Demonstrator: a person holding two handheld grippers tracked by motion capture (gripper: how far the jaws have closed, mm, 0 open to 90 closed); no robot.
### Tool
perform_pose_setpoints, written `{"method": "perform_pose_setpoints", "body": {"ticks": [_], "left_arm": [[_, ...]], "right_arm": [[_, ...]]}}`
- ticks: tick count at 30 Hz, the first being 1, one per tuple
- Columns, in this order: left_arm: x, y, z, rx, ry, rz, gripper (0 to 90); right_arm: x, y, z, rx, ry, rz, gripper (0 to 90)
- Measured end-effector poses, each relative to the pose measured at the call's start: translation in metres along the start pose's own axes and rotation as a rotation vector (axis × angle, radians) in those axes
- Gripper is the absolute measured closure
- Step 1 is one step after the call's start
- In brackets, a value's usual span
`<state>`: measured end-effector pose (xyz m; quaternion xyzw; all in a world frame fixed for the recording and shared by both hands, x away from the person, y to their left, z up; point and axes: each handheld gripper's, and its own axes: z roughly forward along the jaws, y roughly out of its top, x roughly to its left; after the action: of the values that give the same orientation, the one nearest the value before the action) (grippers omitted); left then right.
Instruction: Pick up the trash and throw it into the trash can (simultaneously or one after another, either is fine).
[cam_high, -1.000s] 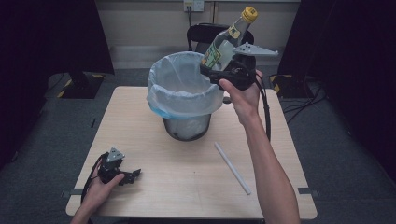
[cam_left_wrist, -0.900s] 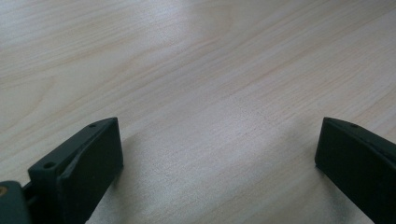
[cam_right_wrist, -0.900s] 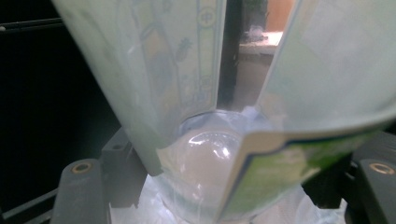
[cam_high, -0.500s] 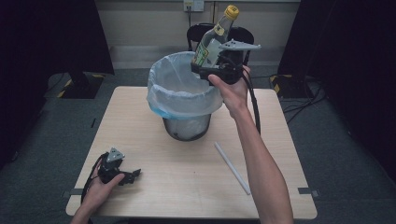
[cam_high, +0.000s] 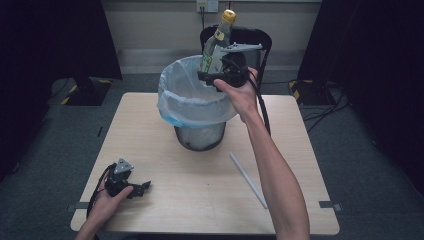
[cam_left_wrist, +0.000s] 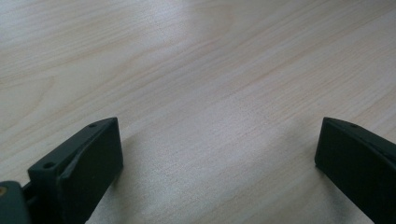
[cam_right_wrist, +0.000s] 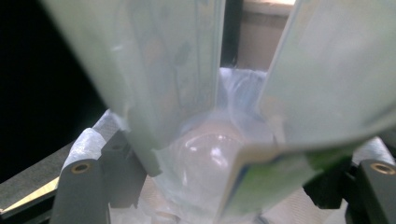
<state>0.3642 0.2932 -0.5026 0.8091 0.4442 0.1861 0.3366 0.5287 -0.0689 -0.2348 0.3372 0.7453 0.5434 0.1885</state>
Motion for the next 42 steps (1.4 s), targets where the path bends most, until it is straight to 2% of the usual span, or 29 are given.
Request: {"method": "perform_pose_setpoints", "body": {"ticks": [5,7,8,9,13,17,23,35,42], "left_arm": [[0.0,0.0,0.0,-0.001,0.0,0.001,0.3],[0.0,0.0,0.0,-0.001,0.0,0.001,0.2],[0.0,0.0,0.0,-0.001,-0.001,0.0,0.3],[0.0,0.0,0.0,-0.001,-0.001,0.0,0.2],[0.0,0.0,0.0,-0.003,0.0,0.0,0.6],[0.0,0.0,0.0,-0.001,-0.002,0.003,0.2],[0.0,0.0,0.0,0.0,-0.003,0.003,0.0],[0.0,0.0,0.0,-0.001,-0.006,0.001,0.0],[0.0,0.0,0.0,-0.001,-0.005,0.0,0.0]], "right_arm": [[0.0,0.0,0.001,-0.007,0.002,0.0,24.4],[-0.001,0.001,-0.001,-0.037,0.012,0.013,19.8],[-0.003,0.002,-0.003,-0.06,0.018,0.033,20.6],[-0.004,0.003,-0.005,-0.073,0.02,0.033,22.6],[-0.004,0.003,-0.01,-0.066,0.003,0.022,22.7],[-0.006,0.003,-0.015,-0.093,-0.003,0.029,24.5],[-0.008,0.002,-0.021,-0.087,-0.007,0.019,27.6],[-0.009,-0.009,-0.032,-0.064,-0.004,0.011,27.9],[-0.014,-0.02,-0.039,-0.027,-0.016,0.002,28.4]]}}
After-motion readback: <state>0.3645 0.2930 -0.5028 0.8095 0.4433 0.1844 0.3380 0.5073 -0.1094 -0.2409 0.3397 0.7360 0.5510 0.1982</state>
